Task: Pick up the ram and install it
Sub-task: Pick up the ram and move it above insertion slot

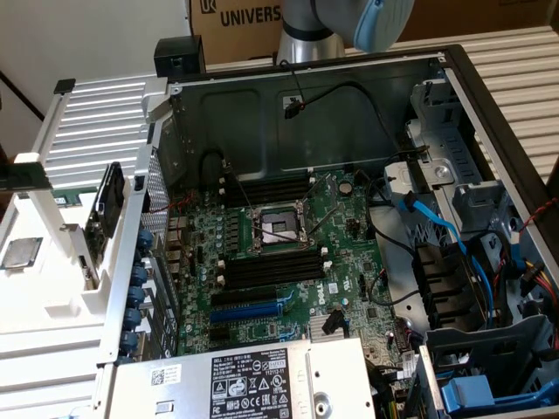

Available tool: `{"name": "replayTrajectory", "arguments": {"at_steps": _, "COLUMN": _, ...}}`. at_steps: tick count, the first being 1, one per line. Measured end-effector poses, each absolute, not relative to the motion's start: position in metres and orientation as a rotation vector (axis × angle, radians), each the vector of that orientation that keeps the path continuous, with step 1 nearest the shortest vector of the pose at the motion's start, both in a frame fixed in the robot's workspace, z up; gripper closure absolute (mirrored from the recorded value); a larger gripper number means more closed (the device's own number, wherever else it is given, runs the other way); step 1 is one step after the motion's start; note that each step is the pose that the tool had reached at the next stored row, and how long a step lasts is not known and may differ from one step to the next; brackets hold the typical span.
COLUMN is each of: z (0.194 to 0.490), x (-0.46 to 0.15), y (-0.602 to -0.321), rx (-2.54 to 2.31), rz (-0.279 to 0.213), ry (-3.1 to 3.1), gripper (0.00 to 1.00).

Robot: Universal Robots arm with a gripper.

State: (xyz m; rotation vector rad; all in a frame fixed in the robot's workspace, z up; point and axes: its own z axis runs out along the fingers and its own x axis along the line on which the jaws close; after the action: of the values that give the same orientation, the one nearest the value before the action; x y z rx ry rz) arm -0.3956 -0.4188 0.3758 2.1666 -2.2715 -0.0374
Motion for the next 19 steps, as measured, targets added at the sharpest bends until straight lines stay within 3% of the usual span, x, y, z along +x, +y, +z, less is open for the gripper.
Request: {"name": "replayTrajectory", "arguments": {"at_steps": 19, "z": 0.395, "x": -0.311, "y": -0.416, "rx": 2.166, "rz": -0.038, "ry": -2.271, "gripper": 0.87}}
